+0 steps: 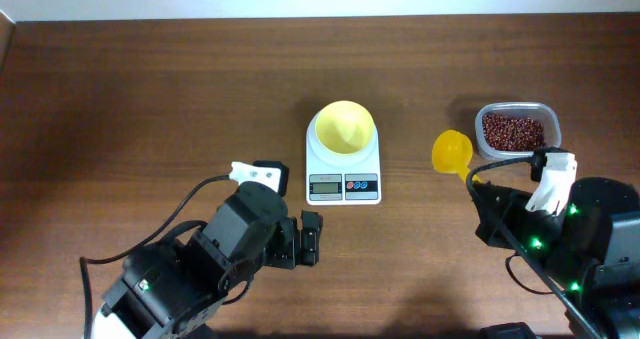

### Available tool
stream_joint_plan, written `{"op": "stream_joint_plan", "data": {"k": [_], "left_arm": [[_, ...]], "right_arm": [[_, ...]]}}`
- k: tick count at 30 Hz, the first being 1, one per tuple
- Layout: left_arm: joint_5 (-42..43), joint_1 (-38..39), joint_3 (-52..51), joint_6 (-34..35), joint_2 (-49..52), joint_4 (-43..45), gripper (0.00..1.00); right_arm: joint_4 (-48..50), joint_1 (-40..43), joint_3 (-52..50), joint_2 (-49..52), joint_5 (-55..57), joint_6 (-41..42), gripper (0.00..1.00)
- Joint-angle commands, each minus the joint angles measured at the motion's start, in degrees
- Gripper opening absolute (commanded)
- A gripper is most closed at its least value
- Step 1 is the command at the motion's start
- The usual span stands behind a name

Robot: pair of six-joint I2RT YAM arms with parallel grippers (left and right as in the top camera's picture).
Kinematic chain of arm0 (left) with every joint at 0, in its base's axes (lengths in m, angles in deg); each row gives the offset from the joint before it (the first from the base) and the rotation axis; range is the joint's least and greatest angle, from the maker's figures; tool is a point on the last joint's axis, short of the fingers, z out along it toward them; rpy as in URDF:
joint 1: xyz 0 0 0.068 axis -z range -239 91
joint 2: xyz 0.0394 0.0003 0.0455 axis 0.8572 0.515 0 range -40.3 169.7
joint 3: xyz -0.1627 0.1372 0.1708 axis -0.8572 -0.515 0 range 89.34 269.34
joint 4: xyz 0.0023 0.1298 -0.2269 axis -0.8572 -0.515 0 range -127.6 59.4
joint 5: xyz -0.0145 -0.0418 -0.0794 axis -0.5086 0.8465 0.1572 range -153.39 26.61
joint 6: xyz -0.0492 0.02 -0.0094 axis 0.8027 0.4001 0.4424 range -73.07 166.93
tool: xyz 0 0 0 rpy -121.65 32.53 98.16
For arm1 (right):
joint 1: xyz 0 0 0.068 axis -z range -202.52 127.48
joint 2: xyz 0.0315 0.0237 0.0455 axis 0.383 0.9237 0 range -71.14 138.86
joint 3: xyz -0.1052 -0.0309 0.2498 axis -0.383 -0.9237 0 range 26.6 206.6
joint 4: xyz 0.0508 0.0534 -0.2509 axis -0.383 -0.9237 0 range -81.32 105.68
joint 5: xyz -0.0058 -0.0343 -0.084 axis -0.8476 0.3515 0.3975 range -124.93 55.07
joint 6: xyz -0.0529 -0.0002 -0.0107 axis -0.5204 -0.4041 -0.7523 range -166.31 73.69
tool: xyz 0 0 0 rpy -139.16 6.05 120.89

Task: Scoop item into bowl and weigh 50g on scale
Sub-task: 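Carry the scoop with the right gripper to the bean container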

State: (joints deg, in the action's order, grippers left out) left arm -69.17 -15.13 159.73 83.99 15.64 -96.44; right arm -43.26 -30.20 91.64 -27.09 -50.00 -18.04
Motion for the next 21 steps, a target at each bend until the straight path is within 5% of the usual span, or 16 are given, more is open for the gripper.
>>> {"op": "stream_joint_plan", "data": {"k": [1, 7, 10, 14, 17, 21], "left_arm": [[8.37, -0.17, -0.04, -0.87, -0.02, -0.68, 0.99], [13.73, -0.17, -0.04, -0.87, -0.02, -0.79, 0.98], [11.34, -0.17, -0.04, -0.90, -0.02, -0.66, 0.53], [-4.52, -0.17, -0.04, -0.90, -0.02, 0.90, 0.41], [-18.97, -0.17, -0.04, -0.90, 0.61, 3.23, 0.04], [-23.58, -0.17, -0.07, -0.90, 4.17, 1.57, 0.04]], "right_arm": [[-0.98, 0.22, 0.83, -0.17, -5.14, -0.83, 0.04], [-2.10, 0.22, 0.83, -0.17, -9.99, -0.61, 0.04], [-1.99, 0.22, 0.83, -0.17, -9.77, -0.63, 0.04], [-1.70, 0.22, 0.83, 0.61, -3.80, -0.61, 0.04], [-1.44, 0.22, 0.83, 3.45, 1.18, -0.74, 0.04], [4.17, 0.22, 0.83, 6.21, 4.09, -0.87, 0.04]]}}
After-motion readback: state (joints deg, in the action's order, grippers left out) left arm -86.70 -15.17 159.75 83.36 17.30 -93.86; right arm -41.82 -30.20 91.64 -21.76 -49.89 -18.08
